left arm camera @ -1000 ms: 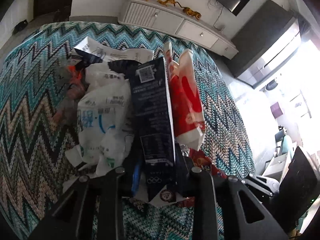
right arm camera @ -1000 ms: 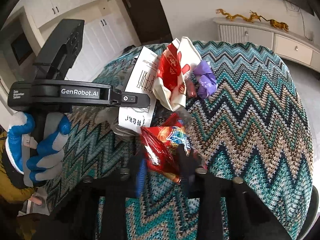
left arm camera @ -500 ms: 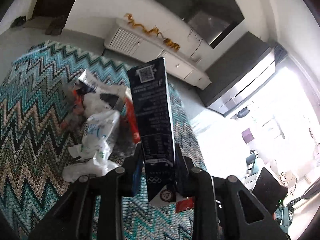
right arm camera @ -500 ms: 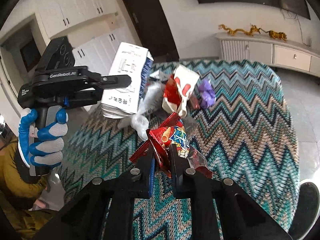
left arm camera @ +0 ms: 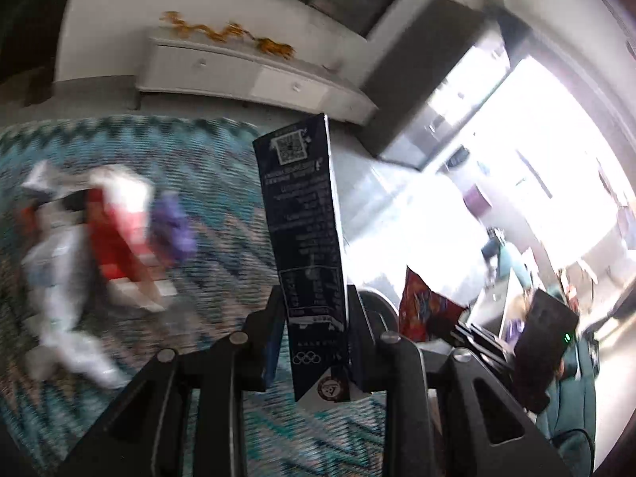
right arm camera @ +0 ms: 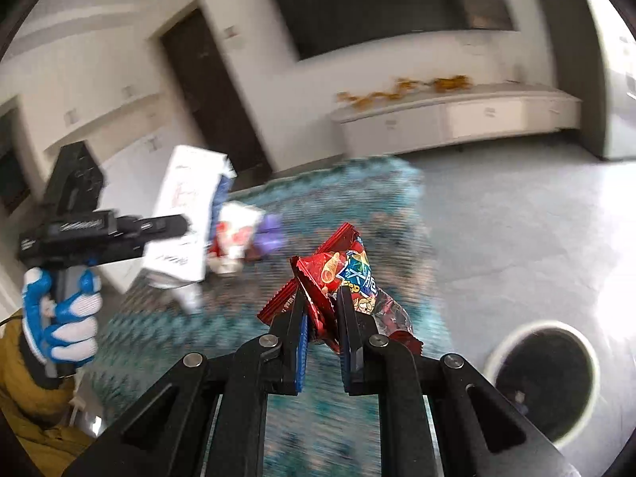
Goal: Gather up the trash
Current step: 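Carry both items over the white bin and open both grippers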
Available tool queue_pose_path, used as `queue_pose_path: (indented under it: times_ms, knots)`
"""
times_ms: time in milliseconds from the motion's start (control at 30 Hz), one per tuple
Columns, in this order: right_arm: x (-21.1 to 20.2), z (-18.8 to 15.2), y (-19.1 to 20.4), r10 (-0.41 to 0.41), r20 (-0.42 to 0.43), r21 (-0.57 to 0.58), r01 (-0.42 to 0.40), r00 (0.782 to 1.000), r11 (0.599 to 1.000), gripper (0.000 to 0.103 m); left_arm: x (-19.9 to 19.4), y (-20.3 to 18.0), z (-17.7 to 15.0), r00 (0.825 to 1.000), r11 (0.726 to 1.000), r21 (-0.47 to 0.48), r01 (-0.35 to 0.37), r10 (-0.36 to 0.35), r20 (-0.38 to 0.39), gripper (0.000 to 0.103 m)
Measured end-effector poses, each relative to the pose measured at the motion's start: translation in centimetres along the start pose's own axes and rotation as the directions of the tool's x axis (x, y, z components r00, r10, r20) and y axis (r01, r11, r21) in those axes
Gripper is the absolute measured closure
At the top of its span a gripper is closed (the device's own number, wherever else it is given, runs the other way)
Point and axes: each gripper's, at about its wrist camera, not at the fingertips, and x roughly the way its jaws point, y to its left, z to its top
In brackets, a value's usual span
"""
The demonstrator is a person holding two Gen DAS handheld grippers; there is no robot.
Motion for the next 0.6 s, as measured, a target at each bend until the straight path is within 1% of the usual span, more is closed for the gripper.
queue_pose_path:
  times_ms: [133, 200, 267, 400, 467, 600]
  knots:
    - [-1.1, -0.9, -5.7, -0.123, 0.003, 0.084, 0.123, 0.992, 0.989, 0.09, 4.5, -4.4, 0.4, 0.997, 0.997, 0.074, 0.036, -0.031, -0.069, 0.076]
    - [-1.7, -1.6, -8.5, -0.179, -0.006, 0.133, 0.178, 0.984, 0.975, 0.09, 7.2, -7.0, 0.4, 0.993, 0.993, 0.109, 0.054, -0.042, -0.11, 0.076]
    - [-1.4, -2.3, -11.4, -0.225, -0.02, 0.18, 0.224, 0.974, 0.958, 0.09, 9.3, -8.9, 0.3, 0.988, 0.989, 0.132, 0.072, -0.053, -0.143, 0.076]
    - [-1.1, -4.2, -16.3, -0.293, -0.064, 0.257, 0.3, 0.954, 0.919, 0.087, 14.4, -12.9, -0.1, 0.975, 0.977, 0.192, 0.096, -0.054, -0.213, 0.076]
    - [-0.4, -5.1, -18.3, -0.311, -0.087, 0.291, 0.323, 0.946, 0.901, 0.087, 17.1, -14.8, -0.4, 0.969, 0.971, 0.216, 0.098, -0.043, -0.245, 0.076]
    - [1.3, -6.4, -21.5, -0.343, -0.124, 0.33, 0.364, 0.931, 0.871, 0.086, 21.9, -17.5, -1.0, 0.953, 0.967, 0.226, 0.118, -0.046, -0.298, 0.076]
